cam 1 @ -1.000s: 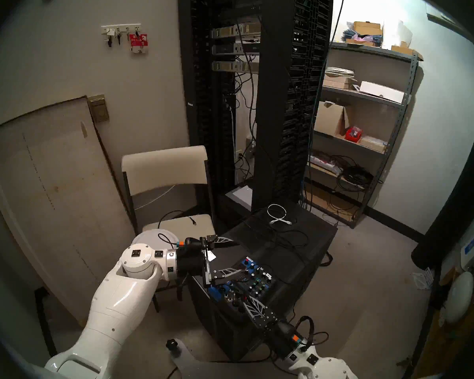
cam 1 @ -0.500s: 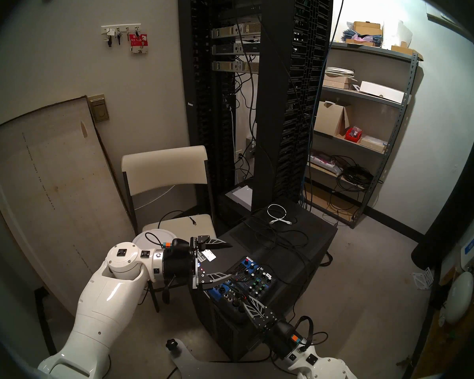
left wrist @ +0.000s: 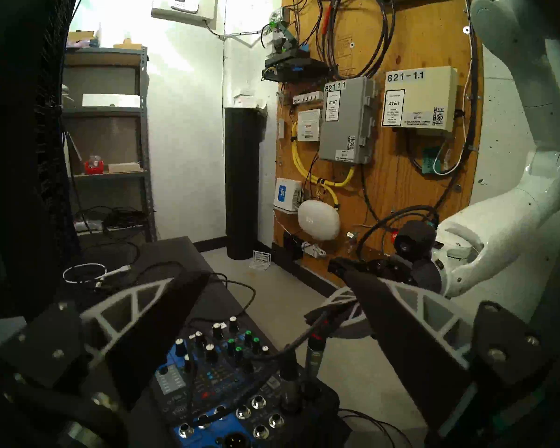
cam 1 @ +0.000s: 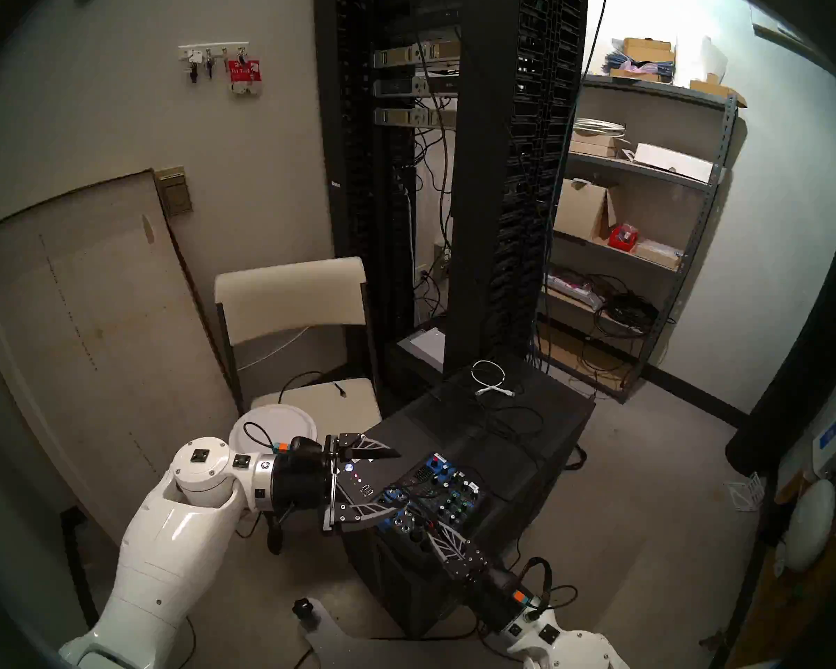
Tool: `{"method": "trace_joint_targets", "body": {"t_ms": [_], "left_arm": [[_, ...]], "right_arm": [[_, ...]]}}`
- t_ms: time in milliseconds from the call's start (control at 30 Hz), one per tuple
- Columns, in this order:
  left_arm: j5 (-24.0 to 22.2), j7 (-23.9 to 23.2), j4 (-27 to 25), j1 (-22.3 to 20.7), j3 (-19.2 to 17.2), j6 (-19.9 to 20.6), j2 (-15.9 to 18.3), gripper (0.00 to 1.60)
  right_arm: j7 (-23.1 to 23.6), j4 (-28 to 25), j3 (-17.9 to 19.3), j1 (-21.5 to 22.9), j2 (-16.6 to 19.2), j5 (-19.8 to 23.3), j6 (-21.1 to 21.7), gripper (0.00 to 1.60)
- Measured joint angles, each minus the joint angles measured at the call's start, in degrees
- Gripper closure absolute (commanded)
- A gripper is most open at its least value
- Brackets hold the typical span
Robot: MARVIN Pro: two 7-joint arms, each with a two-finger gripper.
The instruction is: Insert aux cable
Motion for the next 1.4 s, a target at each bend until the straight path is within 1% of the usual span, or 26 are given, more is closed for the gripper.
{"method": "trace_joint_targets", "body": {"t_ms": [400,567,600,667,767,1067,1133,1167,1233,1267,1300,1333,1367,1400], "left_arm": [[3.4,-0.2,3.9,-1.0,2.3,-2.1,-0.5,0.0],[4.5,0.8,4.8,-1.7,2.7,-2.9,-0.9,0.0],[4.7,1.0,5.0,-1.9,2.8,-3.1,-1.1,0.04],[5.0,1.4,5.1,-2.2,2.9,-3.3,-1.2,0.05],[5.3,1.8,5.2,-2.5,3.2,-3.6,-1.5,0.12],[5.3,2.6,5.4,-3.2,3.9,-4.0,-2.0,0.14],[5.4,2.7,5.5,-3.2,4.1,-4.1,-2.1,0.19],[5.4,2.8,5.5,-3.2,4.1,-4.1,-2.1,0.19],[5.4,2.9,5.6,-3.2,4.3,-4.1,-2.1,0.28],[5.4,2.9,5.6,-3.2,4.4,-4.2,-2.1,0.28],[5.5,3.0,5.7,-3.2,4.6,-4.3,-2.1,0.35],[5.5,3.0,5.7,-3.2,4.7,-4.3,-2.1,0.35],[5.5,3.0,5.7,-3.2,4.8,-4.4,-2.1,0.45],[5.6,3.1,5.8,-3.2,4.9,-4.5,-2.1,0.46]], "right_arm": [[0.0,0.0,0.0,0.0,-0.1,0.0,0.0,1.6],[0.0,0.0,0.1,0.0,-0.1,0.0,0.0,1.6],[0.0,0.0,0.1,0.0,-0.1,0.0,0.0,1.6],[0.0,0.0,0.1,0.0,-0.1,0.0,0.0,1.6],[0.0,0.0,0.1,0.0,-0.1,0.0,0.0,1.6],[0.0,0.0,0.1,-0.1,-0.1,0.0,0.0,1.6],[0.0,0.0,0.1,-0.1,-0.1,0.0,0.0,1.6],[0.0,0.0,0.1,-0.1,-0.1,0.0,0.0,1.6],[0.0,-0.1,0.1,-0.1,-0.1,0.0,0.0,1.6],[0.0,-0.1,0.1,-0.1,-0.1,0.0,0.0,1.6],[0.0,-0.1,0.1,-0.1,-0.1,0.0,0.0,1.6],[0.0,-0.1,0.1,-0.1,-0.1,0.0,0.0,1.6],[0.0,-0.1,0.1,-0.2,-0.1,0.0,0.0,1.6],[0.0,-0.1,0.1,-0.2,-0.1,0.0,0.0,1.6]]}}
